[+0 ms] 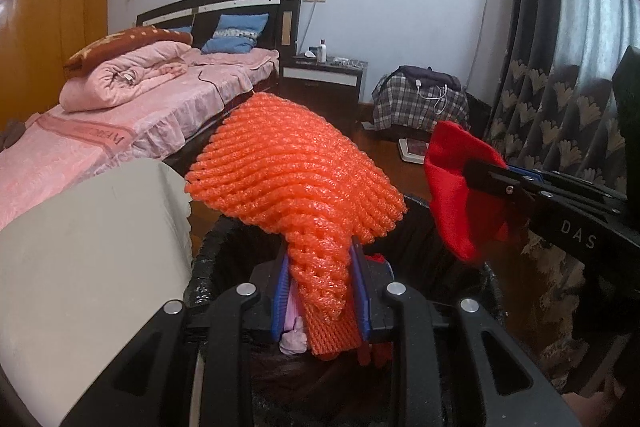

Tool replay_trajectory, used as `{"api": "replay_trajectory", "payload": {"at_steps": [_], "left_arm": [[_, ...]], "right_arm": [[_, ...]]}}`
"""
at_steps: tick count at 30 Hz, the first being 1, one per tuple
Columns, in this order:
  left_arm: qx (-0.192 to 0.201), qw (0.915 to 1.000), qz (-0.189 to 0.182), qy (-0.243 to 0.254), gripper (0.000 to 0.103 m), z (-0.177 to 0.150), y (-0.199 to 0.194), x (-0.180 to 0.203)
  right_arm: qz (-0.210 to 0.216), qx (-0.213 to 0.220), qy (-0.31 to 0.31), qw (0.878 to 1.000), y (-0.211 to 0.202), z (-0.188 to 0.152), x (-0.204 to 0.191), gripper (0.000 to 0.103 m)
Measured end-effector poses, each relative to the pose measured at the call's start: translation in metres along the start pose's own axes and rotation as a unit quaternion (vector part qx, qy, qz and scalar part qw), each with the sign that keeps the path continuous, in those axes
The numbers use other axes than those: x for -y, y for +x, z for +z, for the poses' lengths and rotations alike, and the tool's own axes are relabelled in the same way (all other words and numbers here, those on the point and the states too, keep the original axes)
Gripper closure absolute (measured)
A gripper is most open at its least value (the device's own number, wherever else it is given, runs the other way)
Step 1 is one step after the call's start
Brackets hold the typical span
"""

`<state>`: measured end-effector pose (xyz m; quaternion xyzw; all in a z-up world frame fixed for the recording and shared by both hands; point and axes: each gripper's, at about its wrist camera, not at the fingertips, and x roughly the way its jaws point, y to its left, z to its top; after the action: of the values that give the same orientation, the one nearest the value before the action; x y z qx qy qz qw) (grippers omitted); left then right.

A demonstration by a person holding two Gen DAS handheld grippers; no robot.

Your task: Collect trash

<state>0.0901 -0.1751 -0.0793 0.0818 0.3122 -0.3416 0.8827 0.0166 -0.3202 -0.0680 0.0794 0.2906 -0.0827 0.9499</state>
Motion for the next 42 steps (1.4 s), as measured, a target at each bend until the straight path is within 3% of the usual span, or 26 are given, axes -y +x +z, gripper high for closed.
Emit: {"api": "replay_trajectory", "payload": {"at_steps": [5,9,11,15,20,25,28,42], "left_arm": [[-0.013,0.9999,-0.01,0.001,0.073,-0.001,0.012,0.0],[-0.023,0.9994,-0.024,-0.008,0.058,0.0,0.018,-0.007],[-0.026,0.9992,-0.027,-0.017,0.052,-0.002,0.018,-0.012],[-0.025,0.9992,-0.021,-0.025,0.046,-0.004,0.016,-0.019],[-0.015,0.9991,-0.001,-0.039,0.03,-0.005,0.003,-0.032],[0.003,0.9985,0.028,-0.047,0.011,-0.006,-0.022,-0.047],[0.011,0.9971,0.05,-0.056,0.006,-0.007,-0.039,-0.056],[0.047,0.9879,0.122,-0.084,0.006,-0.01,-0.112,-0.077]], "right_arm": [[-0.004,-0.008,0.003,1.0,0.008,-0.001,0.001,0.09],[-0.01,-0.019,0.005,1.0,0.015,-0.003,-0.001,0.08],[-0.012,-0.022,0.009,1.0,0.018,-0.003,0.001,0.064],[-0.014,-0.022,0.012,1.0,0.019,-0.005,0.002,0.048],[-0.021,-0.014,0.011,1.0,0.012,-0.003,0.0,0.013],[-0.007,-0.015,0.019,1.0,0.002,0.001,-0.005,0.009],[0.005,-0.012,0.016,1.0,-0.007,0.004,-0.015,0.007],[0.052,0.009,-0.01,0.999,-0.054,0.021,-0.068,0.005]]}}
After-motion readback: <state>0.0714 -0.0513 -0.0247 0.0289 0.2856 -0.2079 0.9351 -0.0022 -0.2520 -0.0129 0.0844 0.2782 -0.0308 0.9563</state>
